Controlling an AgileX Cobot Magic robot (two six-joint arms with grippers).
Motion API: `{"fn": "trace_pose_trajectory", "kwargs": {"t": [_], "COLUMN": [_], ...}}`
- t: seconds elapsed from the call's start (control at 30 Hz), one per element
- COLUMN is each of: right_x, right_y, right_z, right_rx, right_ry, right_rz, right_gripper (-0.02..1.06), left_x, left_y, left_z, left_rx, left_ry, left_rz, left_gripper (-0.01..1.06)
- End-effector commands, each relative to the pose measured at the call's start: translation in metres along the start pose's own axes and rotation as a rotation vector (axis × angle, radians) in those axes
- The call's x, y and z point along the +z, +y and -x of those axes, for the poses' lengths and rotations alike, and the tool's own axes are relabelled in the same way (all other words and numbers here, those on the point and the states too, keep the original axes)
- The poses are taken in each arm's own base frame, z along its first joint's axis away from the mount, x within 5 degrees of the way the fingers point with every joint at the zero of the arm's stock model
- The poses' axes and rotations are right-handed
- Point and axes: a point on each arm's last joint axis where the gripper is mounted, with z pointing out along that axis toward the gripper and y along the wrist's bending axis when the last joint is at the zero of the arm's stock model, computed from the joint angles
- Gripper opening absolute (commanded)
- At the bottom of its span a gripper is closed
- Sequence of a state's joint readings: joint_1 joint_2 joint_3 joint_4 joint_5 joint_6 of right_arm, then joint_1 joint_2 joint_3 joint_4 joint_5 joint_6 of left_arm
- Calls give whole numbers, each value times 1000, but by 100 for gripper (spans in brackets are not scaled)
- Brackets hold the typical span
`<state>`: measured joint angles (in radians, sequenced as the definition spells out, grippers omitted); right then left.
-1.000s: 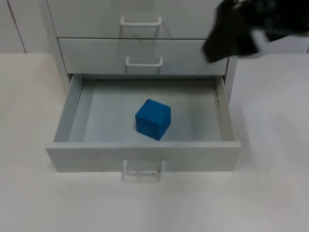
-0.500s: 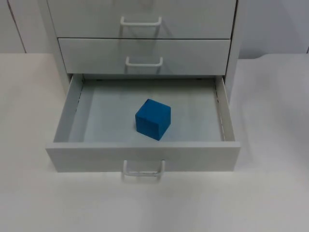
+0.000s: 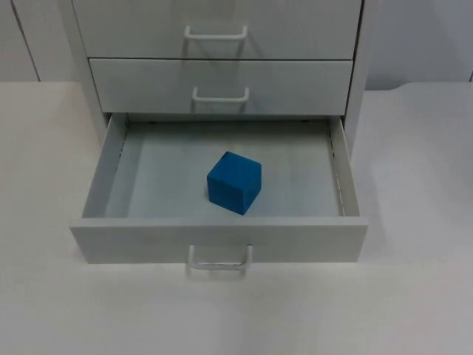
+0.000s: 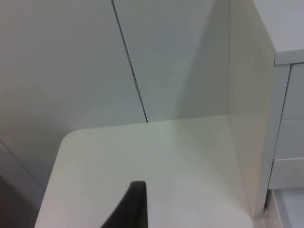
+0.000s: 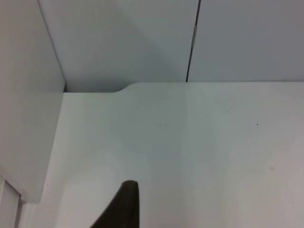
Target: Open the drawer with the left hand, place the block into the drawer with the right hand, then close the drawer with the left hand.
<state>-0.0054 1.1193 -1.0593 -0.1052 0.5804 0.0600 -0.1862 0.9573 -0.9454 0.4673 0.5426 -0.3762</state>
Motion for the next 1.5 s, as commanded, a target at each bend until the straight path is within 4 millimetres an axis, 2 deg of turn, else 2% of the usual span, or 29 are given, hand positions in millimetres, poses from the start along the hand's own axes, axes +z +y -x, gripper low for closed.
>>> {"fn": "trace_pose_trajectory", "kwargs": {"t": [0.0,0.57,0.77,0.87,1.03,1.13,1.3,1.47], "right_x": [0,0,0,0,0,0,0,0], "right_y": [-1,-1,-1,-1,-1,-1,-1,-1], "right_z": [-2,-2,-1,-1,-1,-1,-1,-1], "right_rx": [8,7,14,14,14,14,14,14], "right_ry": [-12,-16,-21,-21,-21,-21,-21,-21], "right_rz": [-2,-1,0,0,0,0,0,0], "right_gripper": [105,105,105,105,105,105,105,105], "left_x": [1,1,3,11,18,17,11,17], "left_y": [-1,-1,-3,-10,-22,-32,-59,-77], "left_z": [-1,-2,-8,-27,-47,-49,-53,-58], "left_rx": [-7,-13,59,92,90,139,327,466], "left_ry": [-1,11,39,79,70,75,80,91], "left_rz": [-7,-7,-21,-71,-160,-201,-307,-354], "left_gripper": [105,105,105,105,105,105,105,105]}}
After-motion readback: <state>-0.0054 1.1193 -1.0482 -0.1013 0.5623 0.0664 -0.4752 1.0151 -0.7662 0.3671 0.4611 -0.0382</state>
